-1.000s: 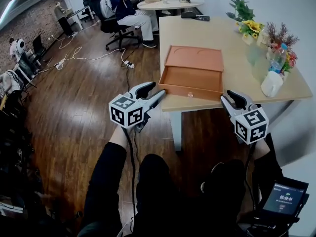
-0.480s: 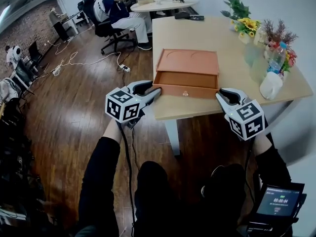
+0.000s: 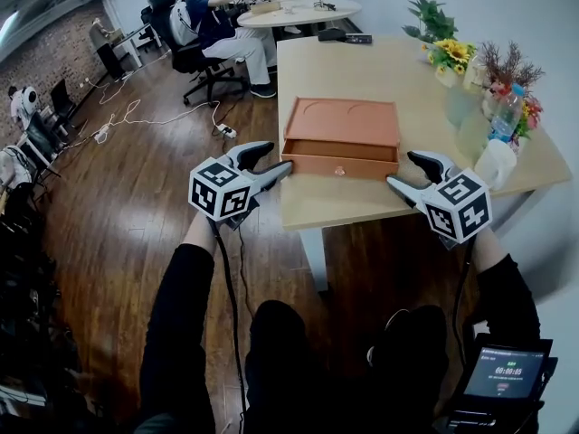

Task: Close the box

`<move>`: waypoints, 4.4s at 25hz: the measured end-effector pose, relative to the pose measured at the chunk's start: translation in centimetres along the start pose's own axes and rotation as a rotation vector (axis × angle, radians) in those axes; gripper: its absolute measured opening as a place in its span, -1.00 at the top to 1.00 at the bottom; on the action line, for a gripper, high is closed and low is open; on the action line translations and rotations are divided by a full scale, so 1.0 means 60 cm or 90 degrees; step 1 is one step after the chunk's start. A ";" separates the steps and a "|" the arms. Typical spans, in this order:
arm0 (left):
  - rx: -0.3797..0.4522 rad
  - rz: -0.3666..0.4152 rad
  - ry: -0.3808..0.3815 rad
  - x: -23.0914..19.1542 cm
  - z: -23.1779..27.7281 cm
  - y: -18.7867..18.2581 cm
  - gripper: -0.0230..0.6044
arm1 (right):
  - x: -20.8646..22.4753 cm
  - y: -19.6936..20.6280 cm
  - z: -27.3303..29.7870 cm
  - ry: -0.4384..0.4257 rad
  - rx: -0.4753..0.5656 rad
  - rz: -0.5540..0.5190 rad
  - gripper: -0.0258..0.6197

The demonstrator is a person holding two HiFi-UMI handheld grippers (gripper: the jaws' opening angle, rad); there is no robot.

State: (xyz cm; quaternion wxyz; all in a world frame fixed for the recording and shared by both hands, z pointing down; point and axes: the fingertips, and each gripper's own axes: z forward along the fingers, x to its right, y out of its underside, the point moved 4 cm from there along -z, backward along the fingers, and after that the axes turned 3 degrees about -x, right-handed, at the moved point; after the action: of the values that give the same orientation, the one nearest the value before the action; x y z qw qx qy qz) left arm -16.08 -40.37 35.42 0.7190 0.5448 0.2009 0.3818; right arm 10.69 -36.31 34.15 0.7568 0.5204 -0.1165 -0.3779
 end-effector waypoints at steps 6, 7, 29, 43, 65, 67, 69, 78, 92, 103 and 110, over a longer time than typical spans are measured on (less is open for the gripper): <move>-0.024 0.014 0.085 -0.018 0.033 0.001 -0.25 | 0.020 0.001 0.050 -0.069 -0.050 -0.005 -0.45; -0.026 0.013 0.100 -0.017 0.041 -0.002 -0.25 | 0.022 -0.001 0.058 -0.078 -0.053 -0.009 -0.48; -0.040 0.076 0.085 0.124 0.001 -0.006 -0.27 | 0.007 0.032 -0.008 -0.114 -0.043 -0.040 -0.52; -0.041 -0.035 0.072 0.102 0.026 -0.014 -0.13 | 0.036 0.034 0.006 -0.114 -0.030 -0.015 -0.19; -0.009 -0.029 -0.126 0.105 -0.032 -0.036 0.36 | 0.047 0.014 -0.040 -0.003 0.016 0.064 0.35; 0.043 -0.011 -0.144 0.144 -0.090 -0.057 0.36 | 0.020 0.001 -0.089 -0.005 0.064 0.093 0.35; 0.101 -0.001 -0.162 0.195 -0.134 -0.075 0.39 | -0.021 -0.004 -0.127 -0.020 0.119 0.119 0.44; 0.270 -0.086 -0.153 0.483 -0.220 -0.064 0.47 | -0.302 0.002 -0.244 -0.100 0.305 0.187 0.60; 0.309 0.005 -0.239 0.632 -0.321 -0.027 0.74 | -0.458 0.037 -0.365 0.095 0.380 0.136 0.92; 0.304 -0.002 -0.257 0.611 -0.310 -0.003 0.74 | -0.476 0.044 -0.329 0.127 0.348 0.094 0.92; 0.283 -0.037 -0.247 0.609 -0.309 0.015 0.74 | -0.480 0.044 -0.315 0.107 0.331 0.113 0.92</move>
State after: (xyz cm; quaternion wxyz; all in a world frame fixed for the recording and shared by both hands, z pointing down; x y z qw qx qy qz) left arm -6.54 -0.53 34.88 0.6175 0.7459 0.1542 0.1965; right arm 2.86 -2.66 34.54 0.6353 0.7140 -0.1917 -0.2231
